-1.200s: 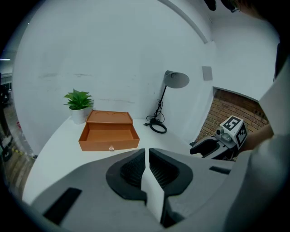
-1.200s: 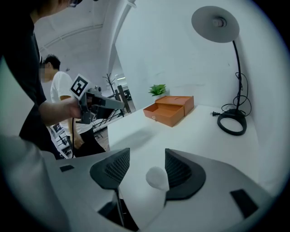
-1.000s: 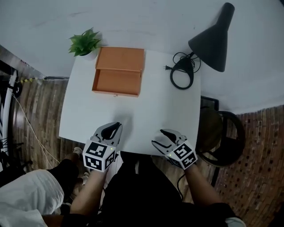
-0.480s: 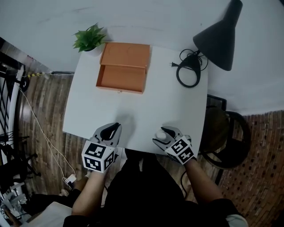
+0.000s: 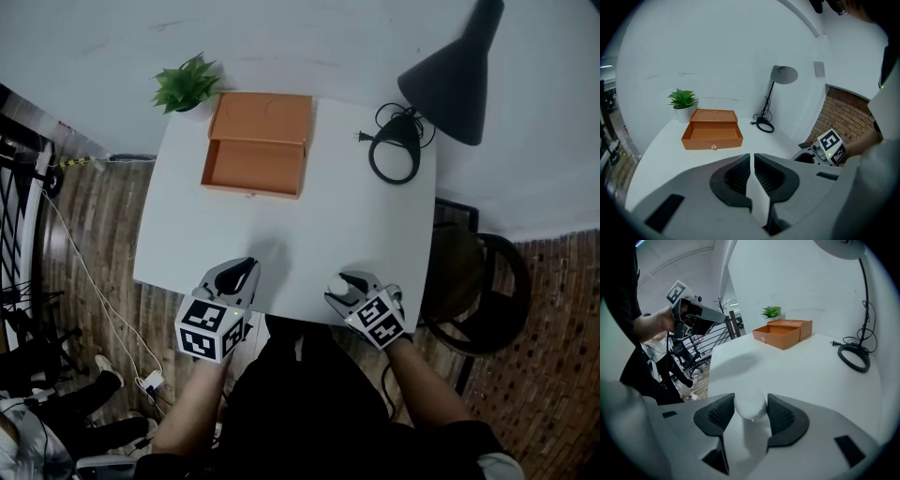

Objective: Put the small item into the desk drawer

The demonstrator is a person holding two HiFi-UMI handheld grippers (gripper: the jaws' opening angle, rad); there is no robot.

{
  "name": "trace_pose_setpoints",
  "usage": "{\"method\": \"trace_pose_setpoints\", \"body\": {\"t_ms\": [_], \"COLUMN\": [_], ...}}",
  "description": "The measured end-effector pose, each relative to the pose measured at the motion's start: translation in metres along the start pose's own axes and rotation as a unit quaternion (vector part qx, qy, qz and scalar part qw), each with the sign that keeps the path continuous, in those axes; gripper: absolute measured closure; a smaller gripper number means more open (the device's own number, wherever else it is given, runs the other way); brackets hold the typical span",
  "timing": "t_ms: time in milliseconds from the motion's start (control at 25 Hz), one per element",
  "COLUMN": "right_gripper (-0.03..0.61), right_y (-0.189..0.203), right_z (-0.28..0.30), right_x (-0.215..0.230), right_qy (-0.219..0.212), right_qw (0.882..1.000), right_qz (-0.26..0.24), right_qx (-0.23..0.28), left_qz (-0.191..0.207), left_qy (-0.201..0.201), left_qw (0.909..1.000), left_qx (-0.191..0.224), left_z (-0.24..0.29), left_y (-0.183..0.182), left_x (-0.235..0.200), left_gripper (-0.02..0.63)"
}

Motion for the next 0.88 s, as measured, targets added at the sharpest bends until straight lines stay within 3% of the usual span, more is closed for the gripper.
{"method": "trace_pose_setpoints", "body": {"t_ms": [440,880], "right_gripper": [0.396,0.399], "right_y": [-0.002,-0.044], "right_z": [-0.009,-0.043], "right_x": [0.01,0.01], "right_qy": [0.026,0.019], "right_qw": [1.0,0.998], "right_qz": [-0.005,-0.013], "right_qx": [0.006,0.061], "left_qz": [0.003,0.006], "left_qy": [-0.002,-0.029], "left_qw": [0.9999,0.9991], "left_qx": [0.01,0.031], "left_z": [-0.002,-0.021], "left_y": [-0.012,-0.029], "left_x": [0.003,0.004], "left_gripper": [0.578,0.578]}}
Point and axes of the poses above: the fingertips, and each gripper's own axes: z forward along the fingers, x to its right, y out of its underside, the point moved 6 cm from there along -z, backward along the fingers, and after that the axes turned 14 degrees about z, right-handed, at the moved point
